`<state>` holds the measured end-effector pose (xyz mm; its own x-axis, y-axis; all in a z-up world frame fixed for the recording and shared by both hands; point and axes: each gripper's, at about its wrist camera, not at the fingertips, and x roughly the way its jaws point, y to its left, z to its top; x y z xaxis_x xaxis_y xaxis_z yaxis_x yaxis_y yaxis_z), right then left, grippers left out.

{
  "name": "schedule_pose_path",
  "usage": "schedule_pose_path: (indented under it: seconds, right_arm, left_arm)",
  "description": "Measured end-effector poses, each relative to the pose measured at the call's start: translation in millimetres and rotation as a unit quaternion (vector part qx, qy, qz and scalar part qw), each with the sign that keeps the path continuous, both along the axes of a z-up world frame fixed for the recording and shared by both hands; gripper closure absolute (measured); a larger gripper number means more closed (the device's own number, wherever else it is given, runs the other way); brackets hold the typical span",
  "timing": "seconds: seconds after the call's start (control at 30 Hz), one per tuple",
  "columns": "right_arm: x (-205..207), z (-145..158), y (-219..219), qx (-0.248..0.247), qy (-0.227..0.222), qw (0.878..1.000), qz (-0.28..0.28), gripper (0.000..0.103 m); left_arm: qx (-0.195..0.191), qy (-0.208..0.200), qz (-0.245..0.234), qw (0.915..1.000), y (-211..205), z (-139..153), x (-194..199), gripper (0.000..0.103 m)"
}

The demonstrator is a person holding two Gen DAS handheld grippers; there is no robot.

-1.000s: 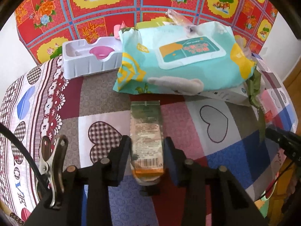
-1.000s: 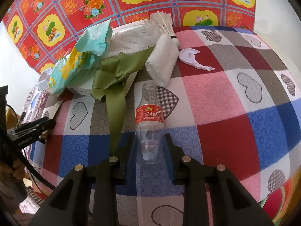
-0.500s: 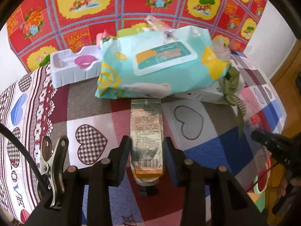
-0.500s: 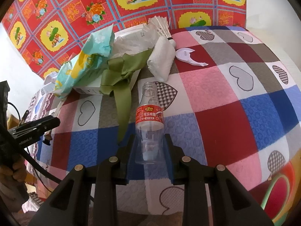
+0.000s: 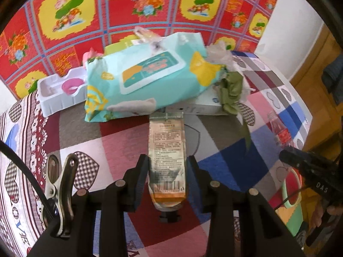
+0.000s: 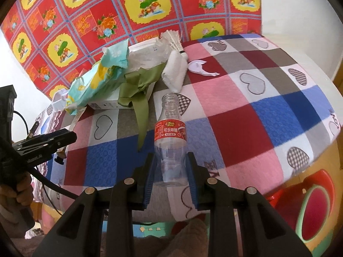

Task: Collect trash
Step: 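Lift the bottle with the right tool while the left tool lifts the tube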

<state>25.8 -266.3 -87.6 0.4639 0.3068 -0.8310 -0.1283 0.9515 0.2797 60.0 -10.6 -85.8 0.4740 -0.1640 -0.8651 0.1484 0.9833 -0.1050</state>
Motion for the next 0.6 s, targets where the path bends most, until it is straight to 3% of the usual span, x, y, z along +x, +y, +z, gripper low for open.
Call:
schedule_pose_path:
  seconds: [0.6]
  right_arm:
    - [-34.8,30.8,-11.3,-0.007,-0.028,0.998,-0.048,0.074]
  left_arm:
    - [-0.008,-0.027,-0.089,0.9956,-44.0,25.2,-14.3,0.065]
